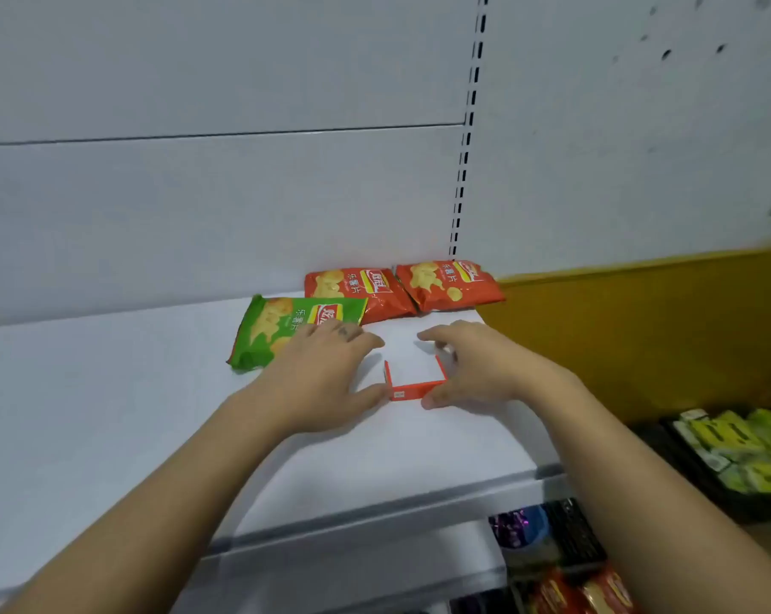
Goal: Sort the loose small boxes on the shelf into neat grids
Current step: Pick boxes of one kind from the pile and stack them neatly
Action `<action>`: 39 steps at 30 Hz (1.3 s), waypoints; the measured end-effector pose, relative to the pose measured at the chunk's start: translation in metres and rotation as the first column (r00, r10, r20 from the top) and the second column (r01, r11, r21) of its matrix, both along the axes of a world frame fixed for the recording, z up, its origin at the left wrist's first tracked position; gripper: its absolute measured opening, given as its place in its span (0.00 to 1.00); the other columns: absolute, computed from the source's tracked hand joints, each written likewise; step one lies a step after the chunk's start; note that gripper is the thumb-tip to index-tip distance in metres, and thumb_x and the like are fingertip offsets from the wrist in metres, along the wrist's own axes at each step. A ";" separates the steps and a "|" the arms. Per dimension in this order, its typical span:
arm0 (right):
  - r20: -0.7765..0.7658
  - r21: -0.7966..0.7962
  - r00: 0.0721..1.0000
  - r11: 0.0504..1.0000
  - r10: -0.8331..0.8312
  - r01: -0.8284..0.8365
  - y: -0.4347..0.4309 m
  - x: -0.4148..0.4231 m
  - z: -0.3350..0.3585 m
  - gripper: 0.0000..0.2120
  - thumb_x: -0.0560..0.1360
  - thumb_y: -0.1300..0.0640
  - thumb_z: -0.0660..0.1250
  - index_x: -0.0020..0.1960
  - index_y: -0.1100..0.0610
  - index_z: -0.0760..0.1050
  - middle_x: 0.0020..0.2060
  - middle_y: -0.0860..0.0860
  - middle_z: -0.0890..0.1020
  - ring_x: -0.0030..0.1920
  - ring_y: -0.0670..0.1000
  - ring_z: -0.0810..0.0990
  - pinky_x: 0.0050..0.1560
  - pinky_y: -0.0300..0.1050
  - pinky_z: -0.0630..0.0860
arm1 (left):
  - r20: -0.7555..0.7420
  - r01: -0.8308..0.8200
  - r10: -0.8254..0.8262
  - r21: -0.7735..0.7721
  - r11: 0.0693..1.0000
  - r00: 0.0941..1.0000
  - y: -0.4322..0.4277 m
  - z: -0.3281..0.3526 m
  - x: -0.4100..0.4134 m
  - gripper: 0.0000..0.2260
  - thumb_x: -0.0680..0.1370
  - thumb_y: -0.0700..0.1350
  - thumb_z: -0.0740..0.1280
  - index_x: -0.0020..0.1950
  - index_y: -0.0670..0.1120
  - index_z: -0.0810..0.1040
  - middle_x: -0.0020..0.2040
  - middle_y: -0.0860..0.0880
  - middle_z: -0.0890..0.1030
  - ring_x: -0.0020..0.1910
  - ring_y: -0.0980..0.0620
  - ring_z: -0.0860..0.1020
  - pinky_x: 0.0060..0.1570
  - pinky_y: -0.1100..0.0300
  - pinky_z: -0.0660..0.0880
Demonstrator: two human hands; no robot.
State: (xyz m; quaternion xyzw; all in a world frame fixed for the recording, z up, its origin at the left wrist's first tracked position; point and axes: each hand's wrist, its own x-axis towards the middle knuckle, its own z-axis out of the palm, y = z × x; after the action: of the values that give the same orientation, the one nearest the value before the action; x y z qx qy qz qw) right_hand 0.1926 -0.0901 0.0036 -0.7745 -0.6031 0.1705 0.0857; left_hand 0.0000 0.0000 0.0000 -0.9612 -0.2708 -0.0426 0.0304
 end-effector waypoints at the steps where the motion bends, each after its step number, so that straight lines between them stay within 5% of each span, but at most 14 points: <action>1: -0.005 -0.010 1.000 1.000 0.011 -0.011 0.002 0.001 0.002 0.44 0.63 0.41 0.77 0.73 0.45 0.61 0.68 0.49 0.69 0.65 0.52 0.70 0.64 0.51 0.71 | 0.006 0.002 -0.002 0.001 1.000 1.000 0.001 0.000 0.001 0.27 0.75 0.67 0.57 0.70 0.55 0.65 0.67 0.54 0.71 0.66 0.52 0.66 0.65 0.53 0.63; 11: -0.022 0.020 0.996 0.996 0.086 -0.086 0.010 0.006 0.002 0.27 0.68 0.47 0.76 0.64 0.50 0.73 0.54 0.46 0.75 0.49 0.48 0.75 0.49 0.40 0.72 | 0.058 -0.006 0.003 0.055 0.998 0.998 0.013 -0.005 -0.003 0.34 0.69 0.73 0.50 0.69 0.55 0.67 0.66 0.54 0.72 0.69 0.51 0.65 0.69 0.52 0.57; 22: 0.008 0.316 0.995 0.944 0.098 -0.096 0.061 0.000 0.050 0.26 0.66 0.53 0.77 0.62 0.47 0.74 0.54 0.48 0.71 0.50 0.47 0.69 0.47 0.40 0.64 | 0.135 -0.199 0.188 0.077 0.977 0.973 0.048 0.024 -0.037 0.36 0.67 0.73 0.48 0.69 0.55 0.66 0.66 0.54 0.72 0.69 0.53 0.64 0.66 0.50 0.57; 34: 0.056 0.470 0.895 0.780 0.442 -0.414 0.151 -0.165 0.108 0.27 0.68 0.58 0.74 0.65 0.48 0.72 0.52 0.46 0.69 0.47 0.46 0.71 0.48 0.37 0.65 | 0.280 -0.566 0.513 0.155 0.810 0.811 0.055 0.088 -0.205 0.39 0.66 0.72 0.45 0.72 0.54 0.61 0.69 0.53 0.68 0.71 0.53 0.61 0.67 0.50 0.54; 39: 0.066 0.501 0.832 0.703 0.551 -0.505 0.166 -0.255 0.122 0.26 0.67 0.58 0.74 0.63 0.48 0.73 0.51 0.45 0.69 0.47 0.46 0.72 0.47 0.37 0.66 | 0.316 -0.669 0.603 0.168 0.724 0.732 0.037 0.101 -0.292 0.32 0.73 0.69 0.56 0.73 0.55 0.60 0.70 0.53 0.67 0.71 0.52 0.60 0.67 0.50 0.54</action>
State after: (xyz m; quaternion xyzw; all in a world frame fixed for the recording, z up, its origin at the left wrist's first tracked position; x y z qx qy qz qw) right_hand -0.0629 0.0761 0.1254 -0.5115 -0.8178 0.0604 0.2567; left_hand -0.2924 0.0372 0.1015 -0.7820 -0.5793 -0.1816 0.1411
